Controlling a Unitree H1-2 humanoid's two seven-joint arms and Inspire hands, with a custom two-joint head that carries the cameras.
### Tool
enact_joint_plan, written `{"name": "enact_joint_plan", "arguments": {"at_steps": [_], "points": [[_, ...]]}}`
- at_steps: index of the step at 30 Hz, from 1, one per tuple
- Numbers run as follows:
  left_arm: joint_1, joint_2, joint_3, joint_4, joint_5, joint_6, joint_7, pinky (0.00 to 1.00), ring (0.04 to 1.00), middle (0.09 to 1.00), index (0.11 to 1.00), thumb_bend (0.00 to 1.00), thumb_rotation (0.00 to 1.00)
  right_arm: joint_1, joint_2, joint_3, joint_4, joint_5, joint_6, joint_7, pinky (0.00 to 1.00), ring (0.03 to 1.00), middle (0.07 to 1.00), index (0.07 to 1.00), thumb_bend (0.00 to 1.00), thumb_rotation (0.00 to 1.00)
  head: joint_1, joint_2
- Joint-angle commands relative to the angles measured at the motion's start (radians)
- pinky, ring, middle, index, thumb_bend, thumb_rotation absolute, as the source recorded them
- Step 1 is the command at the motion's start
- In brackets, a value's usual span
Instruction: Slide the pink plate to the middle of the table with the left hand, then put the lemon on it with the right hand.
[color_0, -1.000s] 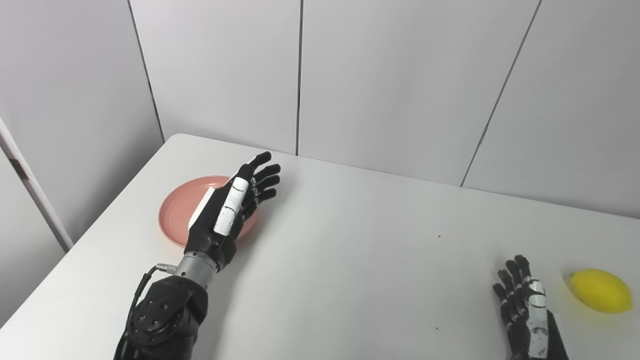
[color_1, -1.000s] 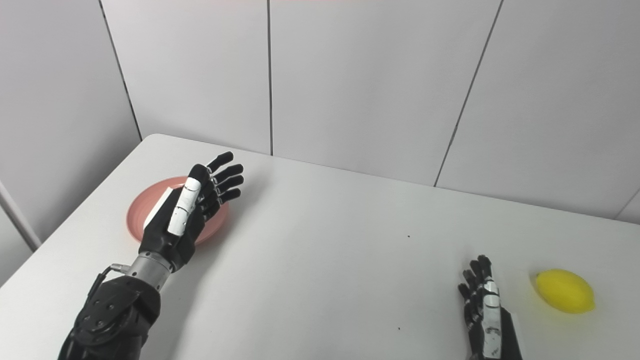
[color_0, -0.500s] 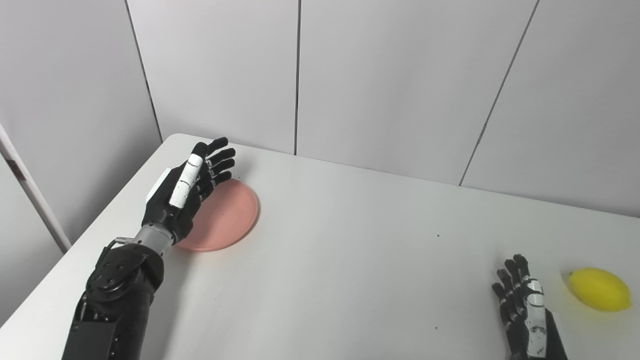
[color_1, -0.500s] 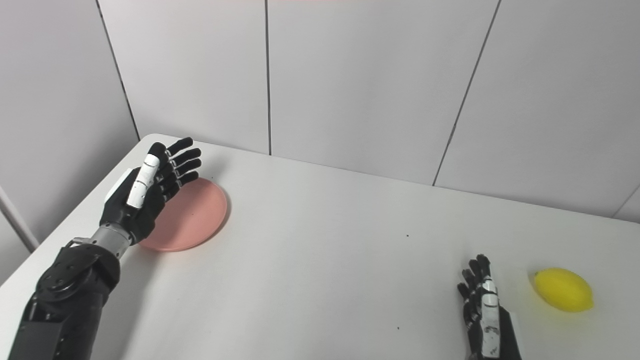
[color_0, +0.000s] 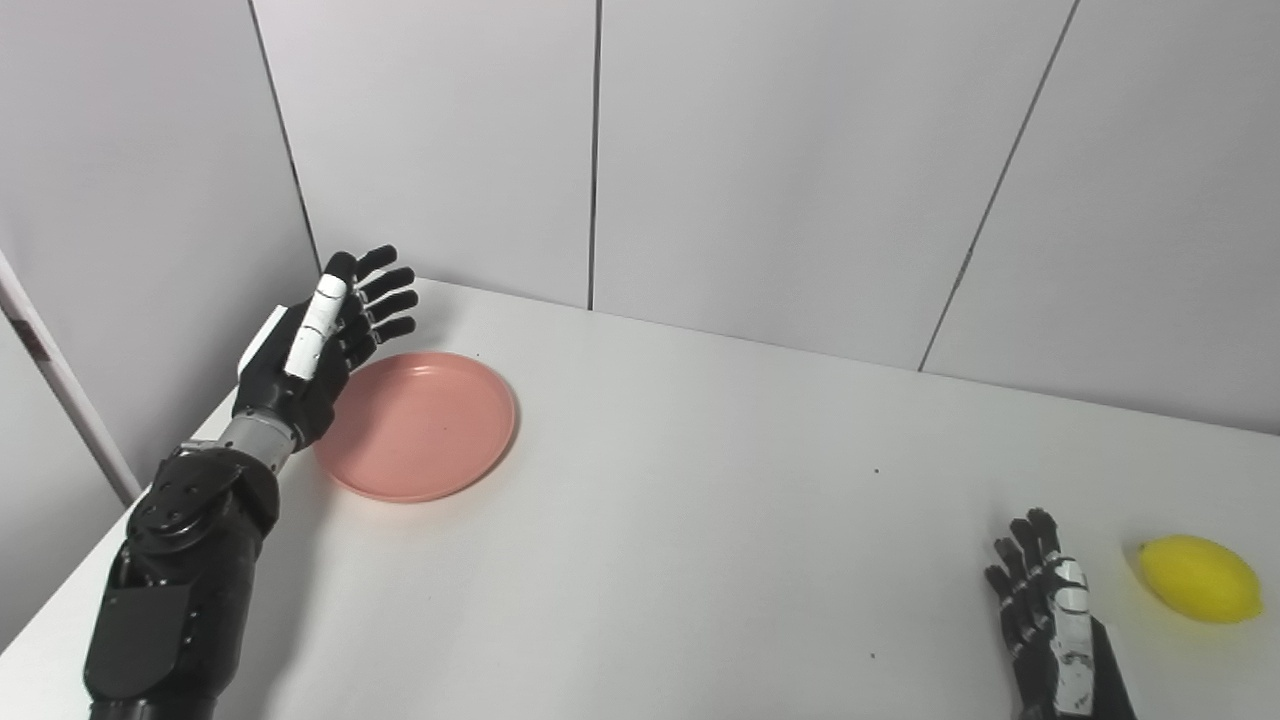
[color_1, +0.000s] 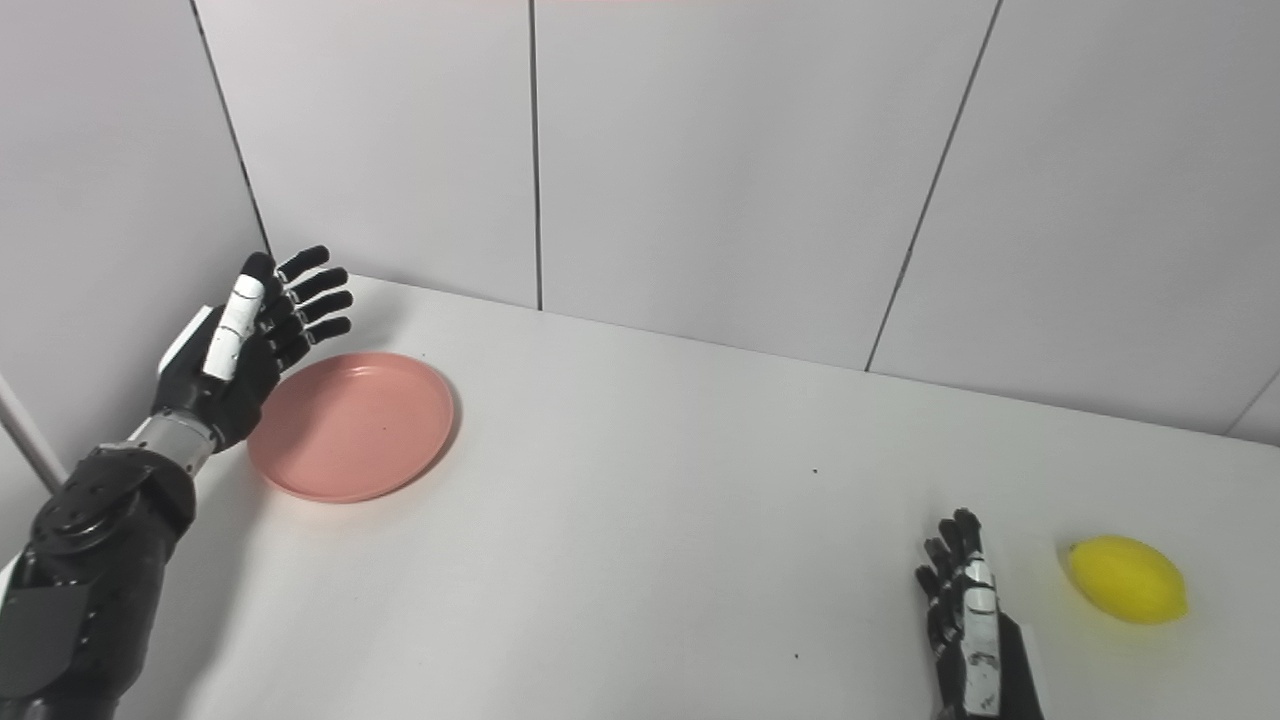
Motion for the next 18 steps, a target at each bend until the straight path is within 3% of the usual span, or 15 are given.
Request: {"name": "enact_joint_plan", "arguments": {"at_steps": [1, 11, 15, 18], "points": [[-0.061, 0.045, 0.014, -0.001, -0.01, -0.057, -0.016, 0.77, 0.81, 0.815, 0.846, 0.86, 0.83, 0.045, 0.025, 0.008, 0.059, 0.011, -0.009, 0.0, 1.0, 0.986, 0.998, 0.998, 0.71, 1.0, 0.002, 0.002], [-0.113, 0.059, 0.078, 0.071, -0.041, -0.033, 0.019, 0.67, 0.827, 0.832, 0.834, 0.9, 0.79, 0.049, 0.024, 0.01, 0.053, -0.002, -0.009, -0.005, 1.0, 0.984, 0.999, 1.0, 0.7, 1.0, -0.001, 0.004], [-0.127, 0.047, 0.114, 0.126, -0.063, -0.069, 0.026, 0.75, 0.825, 0.842, 0.874, 0.91, 0.78, 0.048, 0.025, 0.007, 0.056, 0.003, -0.009, -0.005, 1.0, 0.982, 0.996, 1.0, 0.7, 1.0, 0.001, 0.004], [-0.134, 0.048, 0.12, 0.187, -0.047, -0.118, 0.023, 0.72, 0.822, 0.843, 0.868, 0.96, 0.77, 0.047, 0.022, 0.008, 0.058, 0.001, -0.01, -0.007, 1.0, 0.98, 0.994, 0.998, 0.7, 1.0, -0.002, 0.005]]}}
